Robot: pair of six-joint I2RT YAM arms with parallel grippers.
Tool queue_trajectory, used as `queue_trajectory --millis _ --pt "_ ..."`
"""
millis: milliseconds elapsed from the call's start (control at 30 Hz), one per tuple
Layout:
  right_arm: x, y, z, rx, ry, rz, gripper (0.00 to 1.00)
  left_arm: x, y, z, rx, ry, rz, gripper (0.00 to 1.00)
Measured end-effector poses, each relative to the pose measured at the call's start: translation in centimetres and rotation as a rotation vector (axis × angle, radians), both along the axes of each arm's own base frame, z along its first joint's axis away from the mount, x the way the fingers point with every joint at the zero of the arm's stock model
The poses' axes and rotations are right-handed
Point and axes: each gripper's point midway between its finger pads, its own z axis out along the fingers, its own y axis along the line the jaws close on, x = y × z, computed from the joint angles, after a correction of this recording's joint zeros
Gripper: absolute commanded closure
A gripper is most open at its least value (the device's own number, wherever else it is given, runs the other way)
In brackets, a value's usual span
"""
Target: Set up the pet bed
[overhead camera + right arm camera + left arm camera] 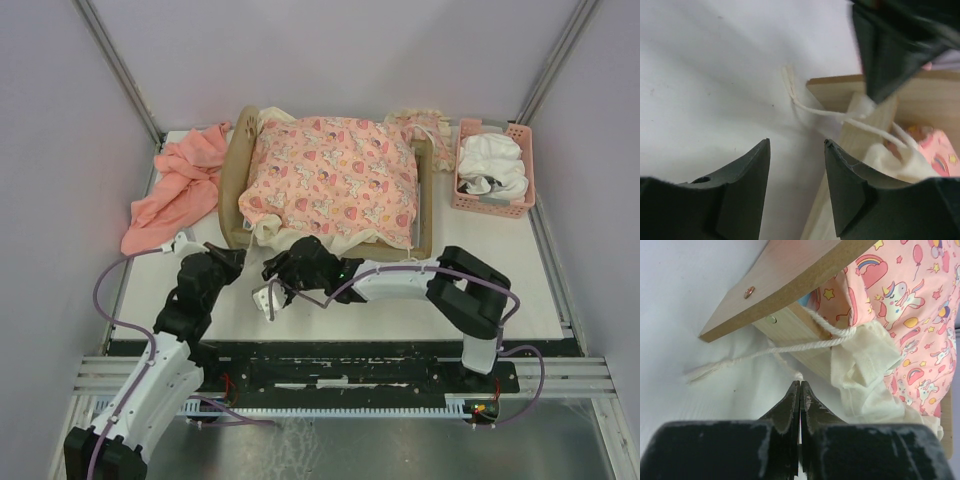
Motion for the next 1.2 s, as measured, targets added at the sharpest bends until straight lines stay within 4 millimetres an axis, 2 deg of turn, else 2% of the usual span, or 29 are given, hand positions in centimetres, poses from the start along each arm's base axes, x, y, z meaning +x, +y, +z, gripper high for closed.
queue_trajectory --millis 233,433,733,1067,1200 --pt "1.3 2.2 -5.4 -0.200 -0.267 0.146 0.45 0.0 0.1 0.8 -0.031 0.015 0.018 0.97" --pt "3.2 3.5 -7.6 -0.303 -0.447 0.213 0.44 -0.3 0.2 0.4 -0.037 0.041 0.024 0.97" --pt "4.9 5.3 -7.8 -0.366 -0.618 0.286 0.42 -0.3 0.2 0.4 -0.042 0.043 0.028 0.97" --pt "6.3 6.3 -7.9 -0.460 -0.678 0.332 0.44 -0.3 0.2 0.4 -0.043 0.043 0.029 0.97" --pt "6.5 6.4 -8.0 -0.495 -0.678 0.349 0.48 -0.3 0.2 0.4 -0.043 0.043 0.029 0.97"
